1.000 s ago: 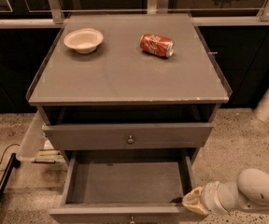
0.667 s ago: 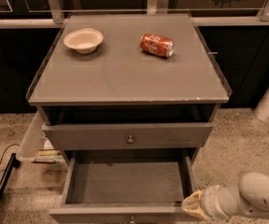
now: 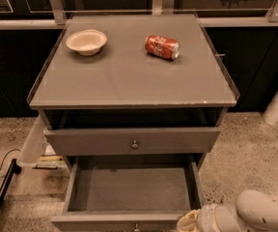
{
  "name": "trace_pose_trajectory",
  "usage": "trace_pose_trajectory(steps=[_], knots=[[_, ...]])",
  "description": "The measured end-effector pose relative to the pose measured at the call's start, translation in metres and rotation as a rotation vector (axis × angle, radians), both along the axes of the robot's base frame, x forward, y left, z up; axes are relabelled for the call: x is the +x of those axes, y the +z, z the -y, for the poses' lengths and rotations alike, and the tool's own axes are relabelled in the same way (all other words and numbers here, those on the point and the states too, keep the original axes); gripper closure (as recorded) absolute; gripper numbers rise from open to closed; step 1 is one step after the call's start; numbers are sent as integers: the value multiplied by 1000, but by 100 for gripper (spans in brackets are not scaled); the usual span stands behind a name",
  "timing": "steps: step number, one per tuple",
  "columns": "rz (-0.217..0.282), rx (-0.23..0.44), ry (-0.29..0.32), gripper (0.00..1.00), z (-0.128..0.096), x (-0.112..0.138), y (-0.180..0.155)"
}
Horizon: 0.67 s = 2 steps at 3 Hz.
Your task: Close middle drawer
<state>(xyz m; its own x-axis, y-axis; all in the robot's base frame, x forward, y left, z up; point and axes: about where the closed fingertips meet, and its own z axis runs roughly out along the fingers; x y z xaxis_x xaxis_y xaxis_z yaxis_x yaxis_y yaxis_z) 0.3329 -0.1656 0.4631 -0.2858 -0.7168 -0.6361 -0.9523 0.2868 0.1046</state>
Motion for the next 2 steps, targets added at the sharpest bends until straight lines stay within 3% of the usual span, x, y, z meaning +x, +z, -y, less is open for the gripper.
trace_pose_trajectory(steps=[2], knots=[[-19, -34, 69, 100, -26, -12, -57]])
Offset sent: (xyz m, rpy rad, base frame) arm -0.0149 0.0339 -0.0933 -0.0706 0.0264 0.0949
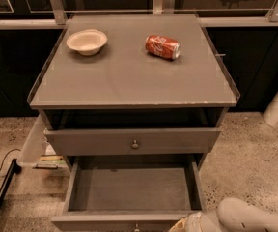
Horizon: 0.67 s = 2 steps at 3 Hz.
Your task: Close middle drawer
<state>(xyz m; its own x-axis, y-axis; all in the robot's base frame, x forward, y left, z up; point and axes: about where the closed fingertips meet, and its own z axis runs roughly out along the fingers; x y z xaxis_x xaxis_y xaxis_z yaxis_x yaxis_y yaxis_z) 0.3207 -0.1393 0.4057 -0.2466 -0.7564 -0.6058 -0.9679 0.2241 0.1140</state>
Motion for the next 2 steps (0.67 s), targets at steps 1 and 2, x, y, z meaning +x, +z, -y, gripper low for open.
trace_pose_trajectory(steps=[1, 2], knots=[[3, -1, 1, 81, -1, 1, -1], [3, -1, 1, 57, -1, 1, -1]])
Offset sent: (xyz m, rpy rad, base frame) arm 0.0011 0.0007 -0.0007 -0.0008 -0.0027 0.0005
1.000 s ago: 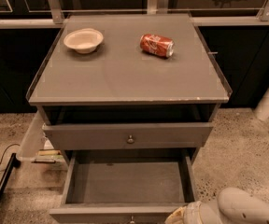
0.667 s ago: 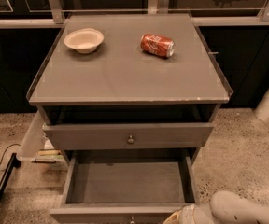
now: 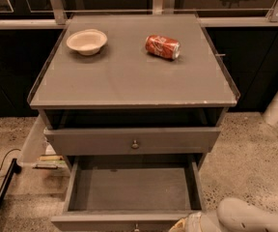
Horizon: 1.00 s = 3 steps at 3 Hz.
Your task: Close middle drawer
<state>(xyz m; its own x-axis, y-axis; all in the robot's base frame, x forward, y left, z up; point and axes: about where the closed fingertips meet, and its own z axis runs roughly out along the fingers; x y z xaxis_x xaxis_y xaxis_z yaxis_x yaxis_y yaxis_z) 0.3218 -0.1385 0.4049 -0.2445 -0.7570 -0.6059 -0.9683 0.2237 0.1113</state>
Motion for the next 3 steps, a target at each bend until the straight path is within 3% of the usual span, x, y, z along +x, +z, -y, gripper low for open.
trace_pose_trajectory(steps=[2, 3], knots=[[0, 0, 0, 11, 0, 0, 0], [0, 0, 0, 0, 0, 0, 0]])
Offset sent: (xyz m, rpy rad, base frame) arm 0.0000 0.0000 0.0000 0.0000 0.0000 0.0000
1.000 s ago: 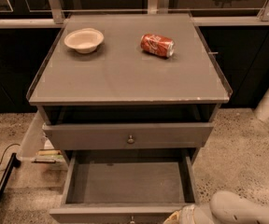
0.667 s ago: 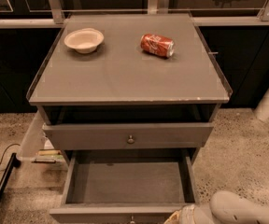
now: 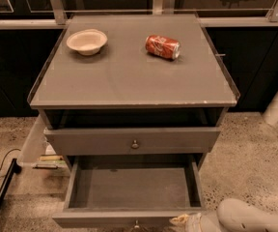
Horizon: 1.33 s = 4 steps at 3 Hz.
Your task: Close middle drawer
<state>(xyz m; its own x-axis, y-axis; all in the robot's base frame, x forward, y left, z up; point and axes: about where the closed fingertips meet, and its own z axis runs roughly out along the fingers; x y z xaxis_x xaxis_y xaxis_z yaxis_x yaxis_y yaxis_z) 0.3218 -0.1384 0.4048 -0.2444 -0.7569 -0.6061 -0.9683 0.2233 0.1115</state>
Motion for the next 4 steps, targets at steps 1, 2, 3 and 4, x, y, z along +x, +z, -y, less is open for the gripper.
trace_pose_trajectory(steps=[1, 2, 3, 4], knots=[[3, 1, 2, 0, 0, 1, 0], [34, 12, 22, 19, 7, 35, -1], [53, 8, 59, 42, 21, 87, -11], [53, 8, 59, 66, 21, 85, -11]])
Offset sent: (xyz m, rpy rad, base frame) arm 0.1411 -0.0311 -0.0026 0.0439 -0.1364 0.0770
